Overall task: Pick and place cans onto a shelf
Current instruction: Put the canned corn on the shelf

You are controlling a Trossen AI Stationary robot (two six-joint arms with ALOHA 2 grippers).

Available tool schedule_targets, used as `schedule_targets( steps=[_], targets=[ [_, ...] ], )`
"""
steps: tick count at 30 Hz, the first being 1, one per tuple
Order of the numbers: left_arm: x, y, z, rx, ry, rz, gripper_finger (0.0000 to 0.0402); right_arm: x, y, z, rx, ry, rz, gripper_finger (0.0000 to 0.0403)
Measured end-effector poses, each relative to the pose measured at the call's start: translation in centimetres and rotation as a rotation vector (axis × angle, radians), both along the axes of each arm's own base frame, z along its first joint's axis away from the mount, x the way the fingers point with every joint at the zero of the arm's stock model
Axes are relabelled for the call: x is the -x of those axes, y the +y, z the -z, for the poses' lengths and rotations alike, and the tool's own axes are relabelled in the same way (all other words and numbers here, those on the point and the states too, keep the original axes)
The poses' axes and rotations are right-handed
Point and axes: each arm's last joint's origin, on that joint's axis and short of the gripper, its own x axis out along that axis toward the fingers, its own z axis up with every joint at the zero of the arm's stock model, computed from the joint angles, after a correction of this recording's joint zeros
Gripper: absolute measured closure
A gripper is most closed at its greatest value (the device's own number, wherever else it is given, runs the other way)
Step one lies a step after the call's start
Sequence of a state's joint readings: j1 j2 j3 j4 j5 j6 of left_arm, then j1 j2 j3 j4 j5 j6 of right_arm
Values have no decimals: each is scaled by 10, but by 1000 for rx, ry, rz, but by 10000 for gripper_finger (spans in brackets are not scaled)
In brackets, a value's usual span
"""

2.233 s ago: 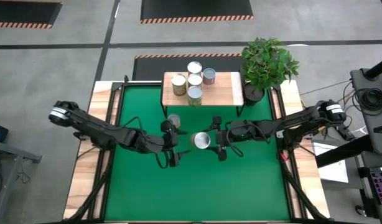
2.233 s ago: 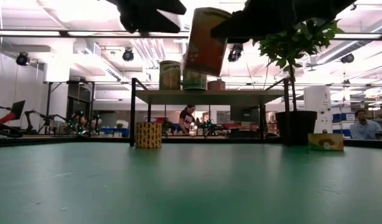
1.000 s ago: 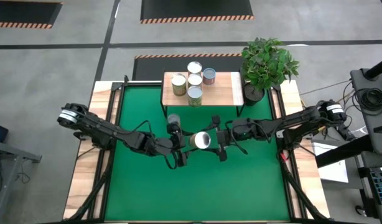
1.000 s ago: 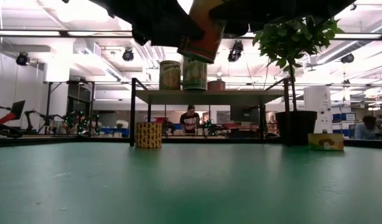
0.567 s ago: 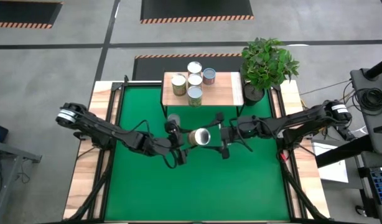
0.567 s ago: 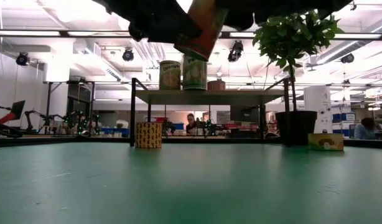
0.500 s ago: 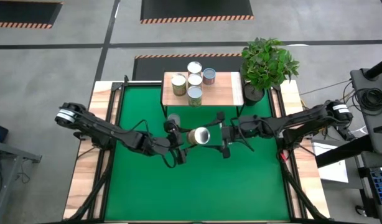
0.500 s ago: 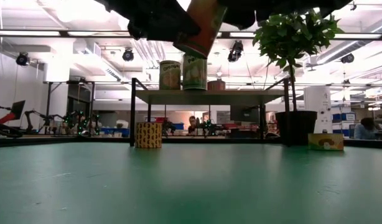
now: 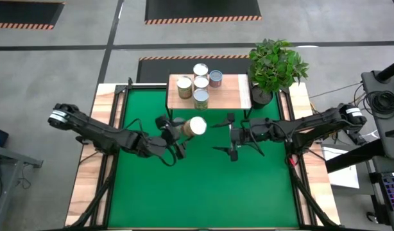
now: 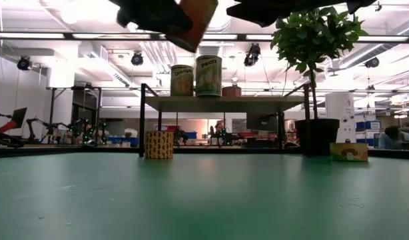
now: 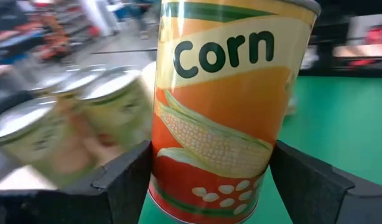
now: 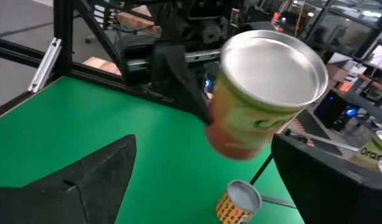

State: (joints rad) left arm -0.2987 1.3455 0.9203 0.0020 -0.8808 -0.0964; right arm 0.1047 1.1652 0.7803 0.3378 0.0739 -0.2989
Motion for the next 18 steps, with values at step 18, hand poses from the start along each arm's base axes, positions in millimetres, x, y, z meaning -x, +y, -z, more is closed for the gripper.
schedule_targets(
  steps=[18],
  targets=[
    [21,16,18,28,-195,-487,120,2,-1,-3,25,-13,3,42]
  ],
)
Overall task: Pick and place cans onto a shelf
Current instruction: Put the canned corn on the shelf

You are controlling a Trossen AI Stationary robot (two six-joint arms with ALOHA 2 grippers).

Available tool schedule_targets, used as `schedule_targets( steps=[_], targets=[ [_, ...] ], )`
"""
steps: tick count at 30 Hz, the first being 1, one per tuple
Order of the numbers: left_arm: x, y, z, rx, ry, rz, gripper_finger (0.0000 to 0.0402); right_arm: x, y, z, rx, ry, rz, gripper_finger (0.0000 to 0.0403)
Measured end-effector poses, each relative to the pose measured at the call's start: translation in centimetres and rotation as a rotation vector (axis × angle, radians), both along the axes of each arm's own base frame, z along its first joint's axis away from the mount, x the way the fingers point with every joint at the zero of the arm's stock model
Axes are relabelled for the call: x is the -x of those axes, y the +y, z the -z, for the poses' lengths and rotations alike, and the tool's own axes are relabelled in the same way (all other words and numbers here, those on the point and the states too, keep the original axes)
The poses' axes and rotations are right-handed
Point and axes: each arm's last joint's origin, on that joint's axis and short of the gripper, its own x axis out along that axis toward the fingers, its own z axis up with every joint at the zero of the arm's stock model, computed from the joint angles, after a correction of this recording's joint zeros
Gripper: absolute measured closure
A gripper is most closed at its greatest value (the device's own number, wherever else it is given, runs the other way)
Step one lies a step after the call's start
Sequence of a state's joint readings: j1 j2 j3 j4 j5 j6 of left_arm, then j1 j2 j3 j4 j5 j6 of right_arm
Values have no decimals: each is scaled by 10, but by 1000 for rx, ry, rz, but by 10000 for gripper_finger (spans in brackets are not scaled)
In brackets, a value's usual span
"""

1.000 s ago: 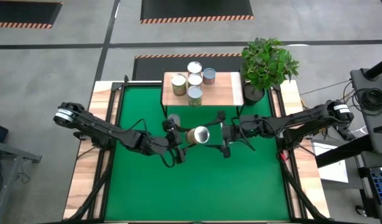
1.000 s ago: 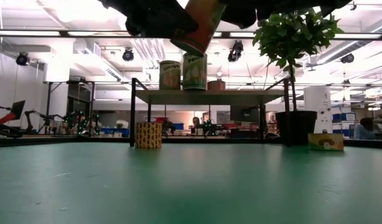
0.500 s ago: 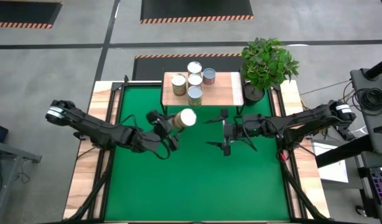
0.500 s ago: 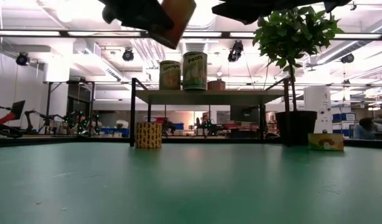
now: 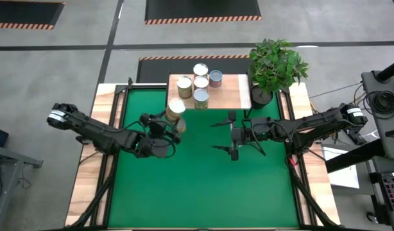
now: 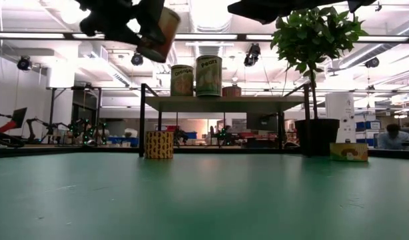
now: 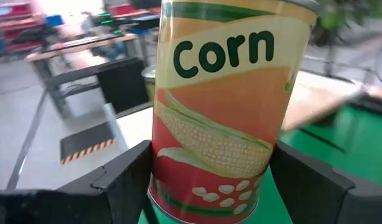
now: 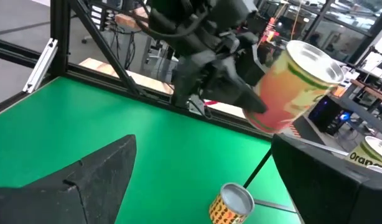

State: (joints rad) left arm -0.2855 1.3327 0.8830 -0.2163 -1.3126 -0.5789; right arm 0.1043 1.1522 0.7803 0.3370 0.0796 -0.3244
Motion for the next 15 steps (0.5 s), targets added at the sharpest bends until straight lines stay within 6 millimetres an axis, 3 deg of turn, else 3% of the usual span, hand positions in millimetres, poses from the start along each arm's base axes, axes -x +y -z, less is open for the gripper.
schedule_targets(
  steps=[9,15],
  targets=[
    [1,13,28,54,-189,-52,120,0,0,0,27,-4,-2,42],
    [-11,25,38,62,-226,16,120,0,0,-1,43,-13,-3,42]
  ],
)
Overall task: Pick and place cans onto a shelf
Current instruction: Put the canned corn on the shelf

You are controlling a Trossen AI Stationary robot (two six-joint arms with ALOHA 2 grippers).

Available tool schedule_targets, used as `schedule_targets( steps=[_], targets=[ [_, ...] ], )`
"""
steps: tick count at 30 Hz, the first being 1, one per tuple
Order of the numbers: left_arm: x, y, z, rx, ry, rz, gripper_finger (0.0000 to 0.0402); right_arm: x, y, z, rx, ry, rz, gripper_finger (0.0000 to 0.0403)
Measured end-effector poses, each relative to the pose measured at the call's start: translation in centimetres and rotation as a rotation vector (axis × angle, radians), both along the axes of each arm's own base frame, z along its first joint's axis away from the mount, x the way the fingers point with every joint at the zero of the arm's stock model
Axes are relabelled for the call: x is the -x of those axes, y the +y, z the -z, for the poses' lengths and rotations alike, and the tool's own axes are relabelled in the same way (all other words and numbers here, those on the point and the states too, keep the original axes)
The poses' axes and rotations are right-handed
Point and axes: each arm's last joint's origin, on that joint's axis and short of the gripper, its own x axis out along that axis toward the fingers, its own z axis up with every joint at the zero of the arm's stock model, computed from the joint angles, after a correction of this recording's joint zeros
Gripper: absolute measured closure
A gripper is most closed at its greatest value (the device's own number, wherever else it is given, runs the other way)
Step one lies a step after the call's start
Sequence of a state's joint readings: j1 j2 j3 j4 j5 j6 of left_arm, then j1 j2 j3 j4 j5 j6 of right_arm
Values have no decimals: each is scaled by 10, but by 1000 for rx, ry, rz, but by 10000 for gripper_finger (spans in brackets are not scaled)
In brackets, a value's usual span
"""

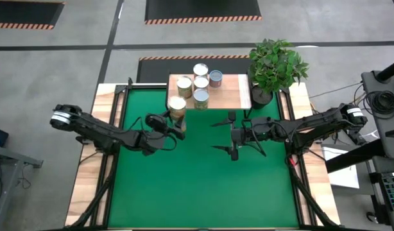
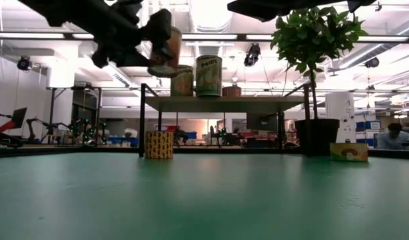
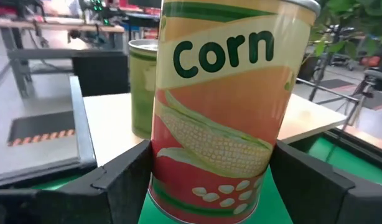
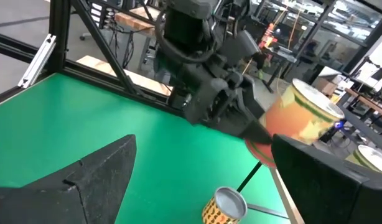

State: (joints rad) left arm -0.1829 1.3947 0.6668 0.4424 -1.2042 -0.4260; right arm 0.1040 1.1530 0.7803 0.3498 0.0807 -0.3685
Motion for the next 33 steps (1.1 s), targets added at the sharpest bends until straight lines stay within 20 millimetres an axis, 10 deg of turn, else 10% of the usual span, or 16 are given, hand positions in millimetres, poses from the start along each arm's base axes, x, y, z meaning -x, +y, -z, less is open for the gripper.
schedule_targets(
  steps=[33],
  targets=[
    [-23,43,23,-6,83,-63,101,0,0,1,-34,13,4,42]
  ],
)
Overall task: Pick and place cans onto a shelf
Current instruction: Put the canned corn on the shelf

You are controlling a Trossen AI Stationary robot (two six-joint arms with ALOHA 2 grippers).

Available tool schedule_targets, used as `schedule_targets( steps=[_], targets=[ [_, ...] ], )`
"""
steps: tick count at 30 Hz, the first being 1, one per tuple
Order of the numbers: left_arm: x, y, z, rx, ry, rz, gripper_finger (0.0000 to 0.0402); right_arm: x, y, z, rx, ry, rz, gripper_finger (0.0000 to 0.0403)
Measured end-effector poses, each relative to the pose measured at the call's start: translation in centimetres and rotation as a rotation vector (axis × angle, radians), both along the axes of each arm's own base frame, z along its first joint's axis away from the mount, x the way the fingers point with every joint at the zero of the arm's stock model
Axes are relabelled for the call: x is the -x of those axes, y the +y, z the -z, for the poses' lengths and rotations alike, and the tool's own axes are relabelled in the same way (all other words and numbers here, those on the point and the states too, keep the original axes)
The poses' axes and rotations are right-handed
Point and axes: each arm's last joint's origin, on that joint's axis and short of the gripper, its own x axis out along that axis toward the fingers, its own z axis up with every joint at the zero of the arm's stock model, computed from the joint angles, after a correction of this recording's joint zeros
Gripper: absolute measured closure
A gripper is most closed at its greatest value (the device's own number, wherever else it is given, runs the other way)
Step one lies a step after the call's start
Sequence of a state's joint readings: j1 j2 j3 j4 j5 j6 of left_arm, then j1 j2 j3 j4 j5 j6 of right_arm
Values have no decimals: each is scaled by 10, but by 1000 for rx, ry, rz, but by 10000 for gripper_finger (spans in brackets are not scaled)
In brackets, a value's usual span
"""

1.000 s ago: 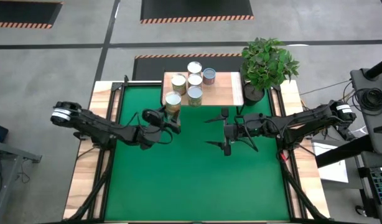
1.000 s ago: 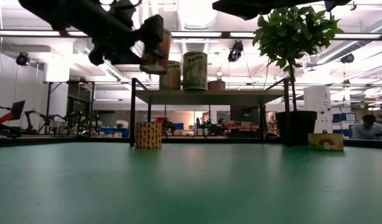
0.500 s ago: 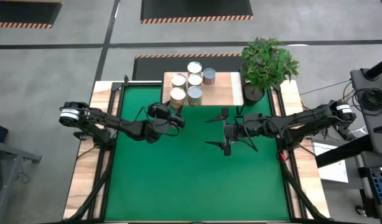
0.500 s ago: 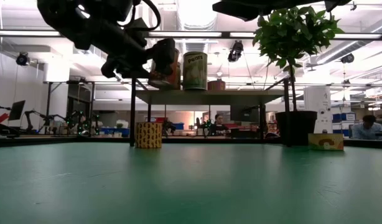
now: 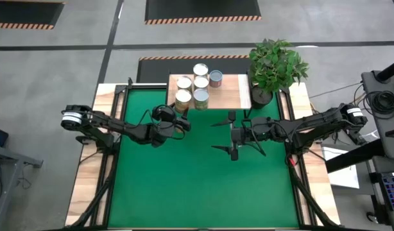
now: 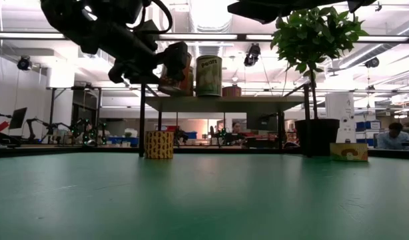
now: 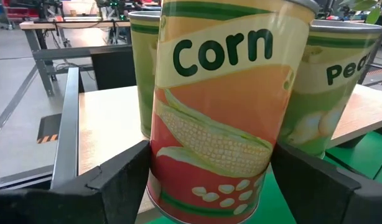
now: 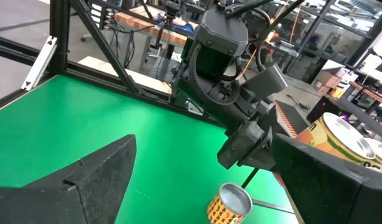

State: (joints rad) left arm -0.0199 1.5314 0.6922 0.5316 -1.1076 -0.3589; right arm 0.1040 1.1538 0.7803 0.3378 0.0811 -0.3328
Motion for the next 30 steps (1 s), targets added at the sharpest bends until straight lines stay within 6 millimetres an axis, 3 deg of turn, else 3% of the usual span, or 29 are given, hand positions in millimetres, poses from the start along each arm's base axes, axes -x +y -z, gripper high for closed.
schedule_targets(
  steps=[30],
  targets=[
    [0,7,0,3,-7,-26,95,0,-1,1,12,14,25,42]
  ],
)
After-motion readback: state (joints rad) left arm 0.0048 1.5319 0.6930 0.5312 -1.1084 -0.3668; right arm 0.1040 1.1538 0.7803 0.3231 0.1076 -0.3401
